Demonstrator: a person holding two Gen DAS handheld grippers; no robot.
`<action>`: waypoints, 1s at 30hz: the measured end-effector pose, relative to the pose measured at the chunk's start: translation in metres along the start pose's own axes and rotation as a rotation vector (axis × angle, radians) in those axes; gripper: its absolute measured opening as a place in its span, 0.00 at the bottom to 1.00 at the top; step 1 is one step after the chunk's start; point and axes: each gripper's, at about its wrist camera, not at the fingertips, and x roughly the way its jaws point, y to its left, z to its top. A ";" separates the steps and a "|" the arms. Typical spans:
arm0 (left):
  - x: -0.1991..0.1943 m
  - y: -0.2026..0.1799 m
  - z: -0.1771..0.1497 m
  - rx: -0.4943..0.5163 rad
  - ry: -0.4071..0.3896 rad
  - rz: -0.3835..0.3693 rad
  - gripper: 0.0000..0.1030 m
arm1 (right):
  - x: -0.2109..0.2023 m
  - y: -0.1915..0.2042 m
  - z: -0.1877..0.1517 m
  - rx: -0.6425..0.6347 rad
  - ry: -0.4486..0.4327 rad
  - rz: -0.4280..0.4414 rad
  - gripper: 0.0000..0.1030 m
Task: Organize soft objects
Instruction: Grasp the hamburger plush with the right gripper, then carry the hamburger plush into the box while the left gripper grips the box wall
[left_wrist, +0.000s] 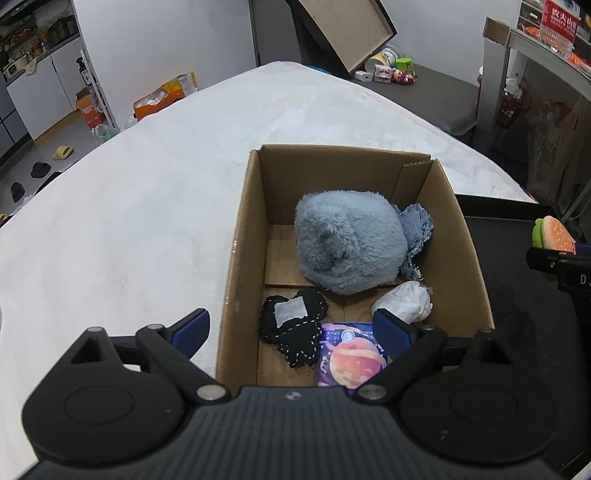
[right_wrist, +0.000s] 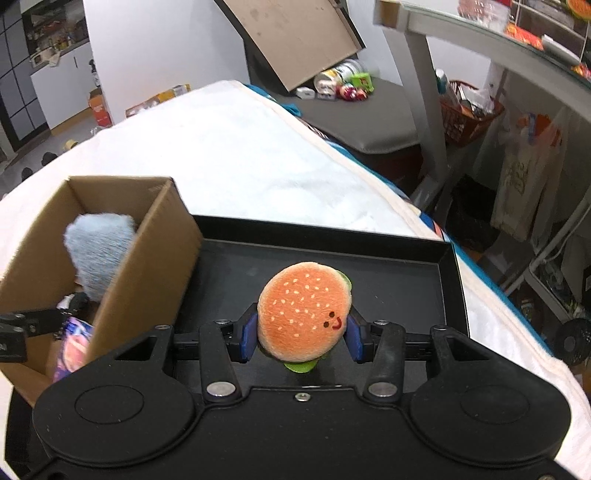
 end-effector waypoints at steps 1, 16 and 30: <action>-0.001 0.002 0.000 -0.002 -0.004 -0.004 0.91 | -0.003 0.002 0.001 -0.004 -0.006 0.002 0.44; -0.009 0.027 -0.010 -0.029 -0.045 -0.096 0.76 | -0.035 0.056 0.022 -0.114 -0.069 0.062 0.44; -0.003 0.047 -0.020 -0.079 -0.040 -0.165 0.45 | -0.044 0.101 0.026 -0.198 -0.063 0.093 0.44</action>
